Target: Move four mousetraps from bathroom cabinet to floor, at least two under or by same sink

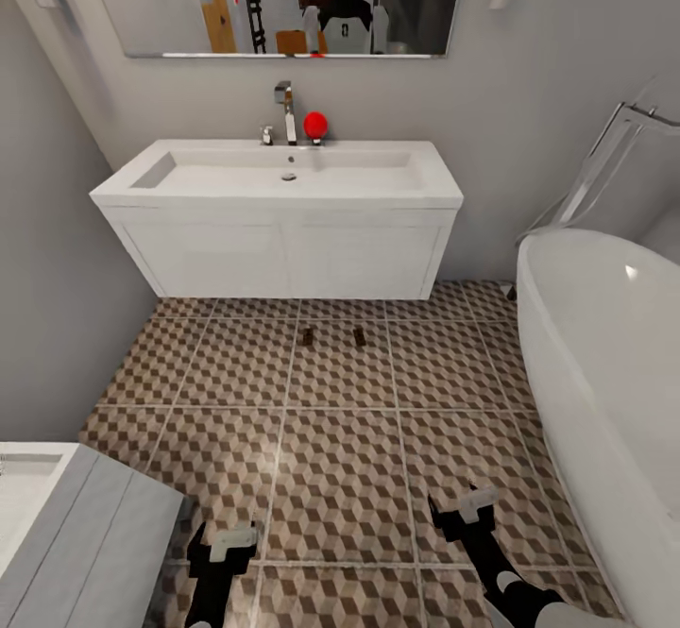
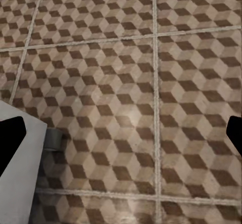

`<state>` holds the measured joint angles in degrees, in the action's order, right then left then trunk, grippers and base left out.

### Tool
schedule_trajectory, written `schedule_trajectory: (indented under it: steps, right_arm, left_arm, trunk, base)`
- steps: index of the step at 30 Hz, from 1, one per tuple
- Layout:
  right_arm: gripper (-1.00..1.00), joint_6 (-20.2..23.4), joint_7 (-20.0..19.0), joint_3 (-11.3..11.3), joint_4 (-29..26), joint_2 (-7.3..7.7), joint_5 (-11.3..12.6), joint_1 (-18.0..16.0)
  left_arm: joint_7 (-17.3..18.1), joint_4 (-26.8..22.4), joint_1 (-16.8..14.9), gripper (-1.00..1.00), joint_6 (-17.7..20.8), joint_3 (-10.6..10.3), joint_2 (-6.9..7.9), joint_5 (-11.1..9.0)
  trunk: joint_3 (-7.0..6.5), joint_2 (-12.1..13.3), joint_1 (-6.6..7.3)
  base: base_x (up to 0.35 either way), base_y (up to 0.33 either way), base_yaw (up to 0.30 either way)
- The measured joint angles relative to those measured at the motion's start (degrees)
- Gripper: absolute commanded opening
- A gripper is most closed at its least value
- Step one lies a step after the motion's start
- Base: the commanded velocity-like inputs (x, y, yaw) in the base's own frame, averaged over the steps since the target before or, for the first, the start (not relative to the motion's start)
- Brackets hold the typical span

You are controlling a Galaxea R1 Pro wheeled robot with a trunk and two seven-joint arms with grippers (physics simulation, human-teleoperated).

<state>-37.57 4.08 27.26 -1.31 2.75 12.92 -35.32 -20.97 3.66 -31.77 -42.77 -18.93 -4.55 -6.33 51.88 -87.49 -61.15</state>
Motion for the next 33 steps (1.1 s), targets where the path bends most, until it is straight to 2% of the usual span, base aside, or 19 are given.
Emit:
schedule_trajectory:
  steps: [3,4,8,16,21,25,33]
  right_arm:
    - [1.00,-0.2,0.0,0.0,0.0,0.20,0.1,0.9]
    - [1.00,-0.3,0.0,0.0,0.0,0.53,0.3,2.0]
    - [1.00,-0.3,0.0,0.0,0.0,1.08,0.4,3.8]
    - [1.00,-0.3,0.2,0.0,0.0,1.36,0.9,5.2]
    - [1.00,-0.2,0.3,0.0,0.0,1.30,2.3,5.5]
    - [1.00,0.0,0.2,0.0,0.1,1.17,4.7,6.9]
    - [1.00,0.1,0.2,0.0,0.2,0.93,8.5,7.9]
  left_arm:
    - [0.0,0.0,1.2,1.00,-0.4,0.0,0.26,0.0]
    - [0.0,0.1,2.8,1.00,-1.6,0.2,0.91,-0.1]
    - [0.0,0.2,5.1,1.00,-3.0,0.1,1.80,0.0]
    - [0.0,0.3,8.0,1.00,-3.7,0.0,2.37,0.0]
    - [0.0,0.3,9.0,1.00,-4.8,0.1,2.80,-0.1]
    - [0.0,0.3,9.7,1.00,-6.3,0.0,3.15,-0.1]
    - [0.0,0.3,10.1,1.00,-6.7,0.0,3.29,-0.1]
  trunk:
    - [-0.54,1.2,0.66]
    - [-0.71,1.6,0.88]
    - [-1.44,3.2,1.76]
    - [-2.88,6.4,3.51]
    - [-3.77,8.4,4.61]
    - [-4.49,10.0,5.49]
    - [-5.93,13.2,7.25]
  base:
    - [0.000,0.000,0.000]
    - [0.000,0.000,0.000]
    - [0.000,0.000,0.000]
    - [0.000,0.000,0.000]
    - [0.000,0.000,0.000]
    - [0.000,0.000,0.000]
    - [0.000,0.000,0.000]
